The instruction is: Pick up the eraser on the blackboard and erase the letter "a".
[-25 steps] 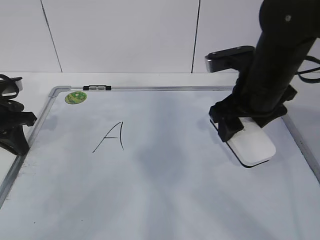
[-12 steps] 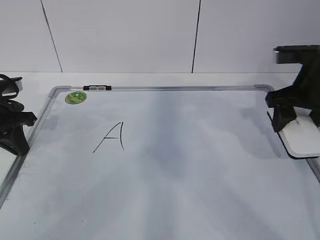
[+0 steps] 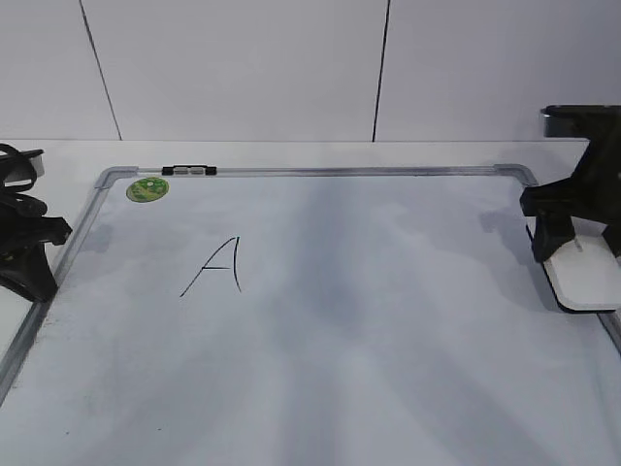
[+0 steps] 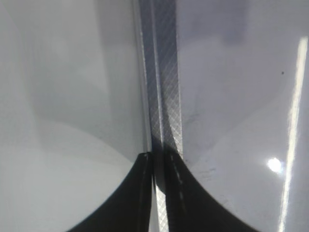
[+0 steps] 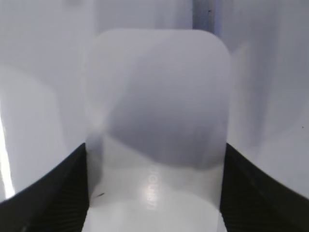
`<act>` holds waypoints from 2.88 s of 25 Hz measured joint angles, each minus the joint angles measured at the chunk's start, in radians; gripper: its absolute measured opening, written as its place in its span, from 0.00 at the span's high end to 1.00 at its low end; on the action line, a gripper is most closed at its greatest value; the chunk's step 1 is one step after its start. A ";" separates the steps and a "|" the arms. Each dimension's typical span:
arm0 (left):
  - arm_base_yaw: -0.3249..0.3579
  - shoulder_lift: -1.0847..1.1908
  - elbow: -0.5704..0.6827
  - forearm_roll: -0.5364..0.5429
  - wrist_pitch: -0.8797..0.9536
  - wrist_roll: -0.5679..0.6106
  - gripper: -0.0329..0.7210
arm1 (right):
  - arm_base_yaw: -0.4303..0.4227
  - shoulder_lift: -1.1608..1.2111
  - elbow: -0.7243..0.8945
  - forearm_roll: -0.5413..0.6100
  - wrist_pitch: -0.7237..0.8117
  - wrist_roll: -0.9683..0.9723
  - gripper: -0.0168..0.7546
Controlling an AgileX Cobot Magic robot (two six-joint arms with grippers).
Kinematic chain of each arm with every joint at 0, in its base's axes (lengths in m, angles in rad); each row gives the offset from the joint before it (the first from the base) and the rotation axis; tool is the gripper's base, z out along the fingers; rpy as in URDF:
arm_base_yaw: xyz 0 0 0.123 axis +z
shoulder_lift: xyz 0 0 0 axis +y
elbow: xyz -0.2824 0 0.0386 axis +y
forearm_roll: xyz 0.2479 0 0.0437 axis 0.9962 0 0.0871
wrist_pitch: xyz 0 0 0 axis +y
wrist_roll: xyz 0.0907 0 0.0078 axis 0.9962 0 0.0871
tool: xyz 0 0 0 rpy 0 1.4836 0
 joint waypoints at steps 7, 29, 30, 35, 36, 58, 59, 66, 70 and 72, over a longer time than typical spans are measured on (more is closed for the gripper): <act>0.000 0.000 -0.001 0.000 0.002 0.002 0.90 | 0.000 0.047 0.000 0.000 -0.028 0.002 0.24; 0.000 0.000 -0.001 0.000 0.002 0.002 0.90 | 0.000 0.057 0.000 -0.004 -0.072 0.004 0.24; 0.000 0.000 -0.001 0.000 0.002 0.002 0.90 | 0.000 0.057 0.000 -0.004 -0.077 0.004 0.24; 0.000 0.000 -0.001 0.000 0.002 0.002 0.90 | 0.000 0.057 0.000 -0.005 -0.089 0.004 0.24; 0.000 0.000 -0.001 0.000 0.002 0.002 0.90 | 0.000 0.057 0.000 -0.005 -0.089 0.004 0.23; 0.000 0.000 -0.001 0.000 0.002 0.002 0.89 | 0.000 0.006 -0.058 -0.069 0.046 0.004 0.18; 0.000 0.000 -0.001 0.000 0.002 0.002 0.89 | 0.000 -0.007 -0.066 -0.070 0.071 0.004 0.18; 0.000 0.000 -0.007 0.004 0.006 0.006 0.88 | 0.000 -0.094 -0.080 -0.053 0.229 -0.027 0.19; 0.000 0.009 -0.055 0.022 0.057 0.014 0.80 | 0.000 -0.141 -0.080 -0.027 0.273 -0.032 0.20; 0.000 0.009 -0.095 0.024 0.091 0.018 0.71 | 0.000 -0.164 -0.080 -0.015 0.279 -0.035 0.20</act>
